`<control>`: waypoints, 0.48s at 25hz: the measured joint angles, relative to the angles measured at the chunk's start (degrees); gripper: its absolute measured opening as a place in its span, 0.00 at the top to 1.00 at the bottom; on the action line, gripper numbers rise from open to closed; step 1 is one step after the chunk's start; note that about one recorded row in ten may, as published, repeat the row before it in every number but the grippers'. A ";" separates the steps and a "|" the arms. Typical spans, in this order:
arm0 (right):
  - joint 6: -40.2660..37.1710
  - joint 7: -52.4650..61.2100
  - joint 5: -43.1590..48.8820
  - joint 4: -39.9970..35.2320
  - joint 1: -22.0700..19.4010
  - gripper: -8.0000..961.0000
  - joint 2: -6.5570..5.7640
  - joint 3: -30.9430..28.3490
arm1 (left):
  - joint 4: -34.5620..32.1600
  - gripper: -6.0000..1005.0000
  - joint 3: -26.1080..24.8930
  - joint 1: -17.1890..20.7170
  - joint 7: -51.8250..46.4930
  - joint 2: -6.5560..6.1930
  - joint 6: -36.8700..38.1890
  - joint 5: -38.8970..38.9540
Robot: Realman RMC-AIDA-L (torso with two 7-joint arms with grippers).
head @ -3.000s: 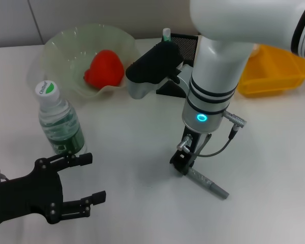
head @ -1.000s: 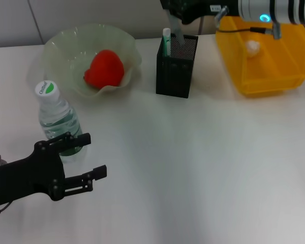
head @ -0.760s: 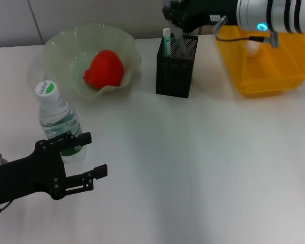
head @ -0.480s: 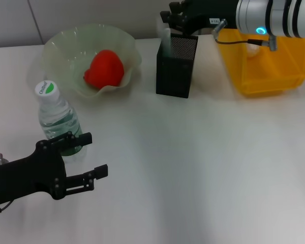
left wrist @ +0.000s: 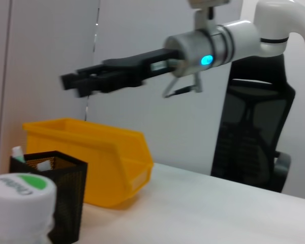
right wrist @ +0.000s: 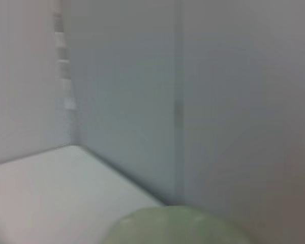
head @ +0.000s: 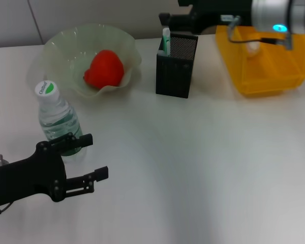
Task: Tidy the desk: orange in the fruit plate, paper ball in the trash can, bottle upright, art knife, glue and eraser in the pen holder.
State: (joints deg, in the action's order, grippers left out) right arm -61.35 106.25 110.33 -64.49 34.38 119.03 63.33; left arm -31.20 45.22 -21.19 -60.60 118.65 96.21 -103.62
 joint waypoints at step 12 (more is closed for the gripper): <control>-38.62 -10.12 -0.66 -8.86 -16.03 0.19 0.08 -10.25 | -0.70 0.16 2.76 -0.36 -1.32 -0.62 4.47 -0.72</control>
State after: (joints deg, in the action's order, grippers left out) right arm -99.97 96.13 109.68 -73.35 18.34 119.11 53.08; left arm -31.90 47.98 -21.54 -61.92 118.03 100.68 -104.34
